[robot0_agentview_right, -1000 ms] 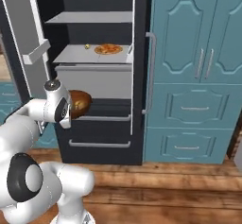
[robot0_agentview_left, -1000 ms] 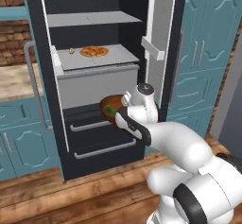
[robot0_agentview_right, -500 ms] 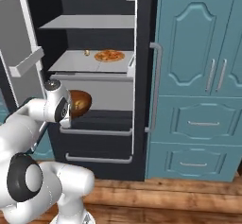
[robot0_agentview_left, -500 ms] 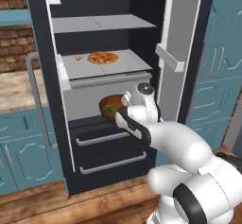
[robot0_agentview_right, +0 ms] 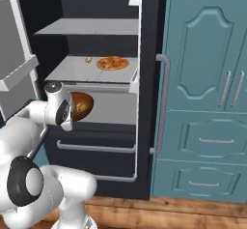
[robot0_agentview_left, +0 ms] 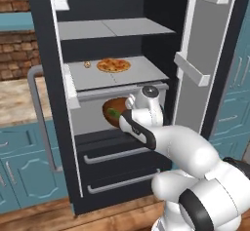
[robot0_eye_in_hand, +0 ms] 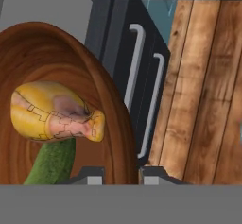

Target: Pick the chicken drumstick and cucumber from their plates and place them in the bowl. Then put the bowl in the fridge.

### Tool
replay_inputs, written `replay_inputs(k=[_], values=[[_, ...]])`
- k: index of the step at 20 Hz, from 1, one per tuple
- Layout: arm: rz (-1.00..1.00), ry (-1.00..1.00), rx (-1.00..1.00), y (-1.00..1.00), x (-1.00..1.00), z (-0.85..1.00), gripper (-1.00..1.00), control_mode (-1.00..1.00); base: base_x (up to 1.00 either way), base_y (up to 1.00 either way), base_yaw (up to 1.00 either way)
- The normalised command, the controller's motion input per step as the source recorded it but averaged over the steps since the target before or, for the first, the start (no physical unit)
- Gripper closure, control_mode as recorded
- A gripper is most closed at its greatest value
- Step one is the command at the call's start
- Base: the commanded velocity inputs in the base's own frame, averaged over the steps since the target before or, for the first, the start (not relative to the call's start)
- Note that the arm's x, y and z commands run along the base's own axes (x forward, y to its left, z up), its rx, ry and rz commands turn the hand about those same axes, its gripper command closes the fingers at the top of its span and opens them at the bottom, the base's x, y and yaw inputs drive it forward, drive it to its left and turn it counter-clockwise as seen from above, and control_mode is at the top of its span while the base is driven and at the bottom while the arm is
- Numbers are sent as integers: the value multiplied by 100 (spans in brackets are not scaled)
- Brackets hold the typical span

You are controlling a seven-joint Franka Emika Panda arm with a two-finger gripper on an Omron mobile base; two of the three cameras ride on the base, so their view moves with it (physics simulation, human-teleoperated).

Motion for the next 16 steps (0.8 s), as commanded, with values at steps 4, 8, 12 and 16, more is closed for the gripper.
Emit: replay_inputs(k=[4, 8, 12, 16], values=[[0, 0, 0, 0, 0, 0, 100, 100, 47, -17, 3], [0, 0, 0, 0, 0, 0, 100, 100, 37, -18, 3], [0, 0, 0, 0, 0, 0, 100, 100, 35, -18, 0], [0, 0, 0, 0, 0, 0, 100, 100, 41, -16, 0]])
